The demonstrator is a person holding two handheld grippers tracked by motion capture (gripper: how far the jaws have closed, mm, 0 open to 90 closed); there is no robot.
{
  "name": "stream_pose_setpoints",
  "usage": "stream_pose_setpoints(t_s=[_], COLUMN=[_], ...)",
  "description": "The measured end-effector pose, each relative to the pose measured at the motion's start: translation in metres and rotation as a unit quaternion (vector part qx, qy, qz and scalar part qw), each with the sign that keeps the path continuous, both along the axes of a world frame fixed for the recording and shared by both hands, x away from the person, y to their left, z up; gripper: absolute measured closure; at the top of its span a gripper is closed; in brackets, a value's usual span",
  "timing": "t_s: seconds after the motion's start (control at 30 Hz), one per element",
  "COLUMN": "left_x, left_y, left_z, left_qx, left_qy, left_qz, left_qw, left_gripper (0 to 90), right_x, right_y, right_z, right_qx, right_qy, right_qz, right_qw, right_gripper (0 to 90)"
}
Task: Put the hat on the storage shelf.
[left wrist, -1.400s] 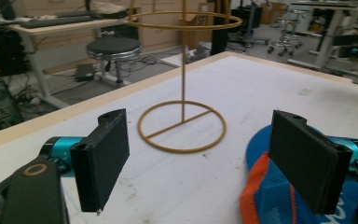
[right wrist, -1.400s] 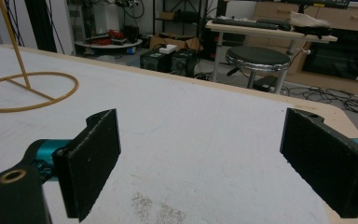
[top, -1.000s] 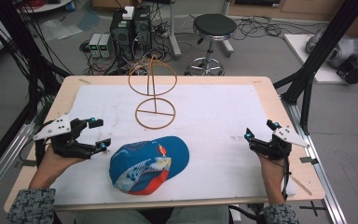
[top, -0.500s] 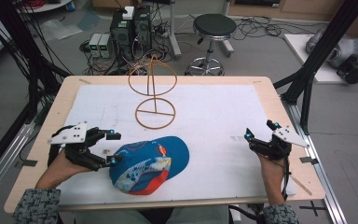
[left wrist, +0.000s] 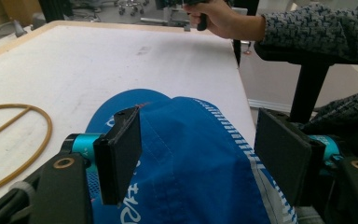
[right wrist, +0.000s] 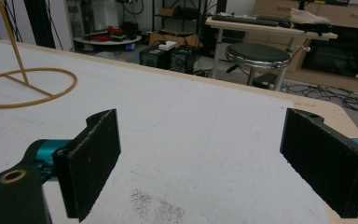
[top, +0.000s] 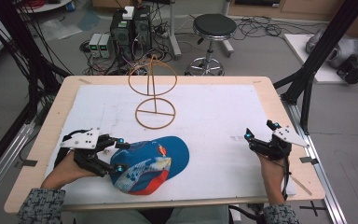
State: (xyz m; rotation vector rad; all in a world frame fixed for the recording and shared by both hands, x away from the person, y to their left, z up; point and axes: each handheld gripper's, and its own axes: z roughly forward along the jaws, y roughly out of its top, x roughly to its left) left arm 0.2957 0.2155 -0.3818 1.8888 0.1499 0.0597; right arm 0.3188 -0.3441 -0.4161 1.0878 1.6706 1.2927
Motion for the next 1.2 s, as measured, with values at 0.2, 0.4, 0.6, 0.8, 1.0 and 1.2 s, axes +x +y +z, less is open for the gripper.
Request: stream_pose_setpoints(t_s=[0.2, 0.4, 0.6, 0.8, 1.0, 1.2], left_x=[0.0007, 0.0015, 0.0026, 0.0018, 0.0023, 0.0024], left_y=[-0.0043, -0.0054, -0.0059, -0.0066, -0.0058, -0.0052], left_z=[-0.0040, -0.0060, -0.0081, -0.0093, -0.0096, -0.0103], left_qx=[0.015, 0.024, 0.035, 0.042, 0.045, 0.051], left_qy=[0.004, 0.008, 0.009, 0.007, 0.001, -0.001], left_qz=[-0.005, -0.006, -0.003, -0.011, -0.007, -0.006], left_qw=[0.9999, 0.9997, 0.9993, 0.9990, 0.9989, 0.9987], left_gripper=[33.4, 36.6, 39.8, 46.5, 53.8, 63.6], right_x=[0.0000, 0.0001, 0.0001, 0.0001, 0.0002, 0.0001], right_y=[-0.0002, -0.0001, 0.0000, -0.0002, -0.0003, -0.0003], right_z=[0.0000, -0.0001, -0.0001, 0.0000, -0.0001, 0.0000], right_qx=[0.000, -0.001, 0.001, 0.001, 0.001, 0.002], right_qy=[0.000, 0.000, 0.001, 0.000, 0.000, 0.002], right_qz=[0.000, 0.000, 0.001, 0.001, 0.001, 0.002], right_qw=[1.0000, 1.0000, 1.0000, 1.0000, 1.0000, 1.0000], right_gripper=[11.3, 11.3, 11.3, 11.3, 11.3, 11.3])
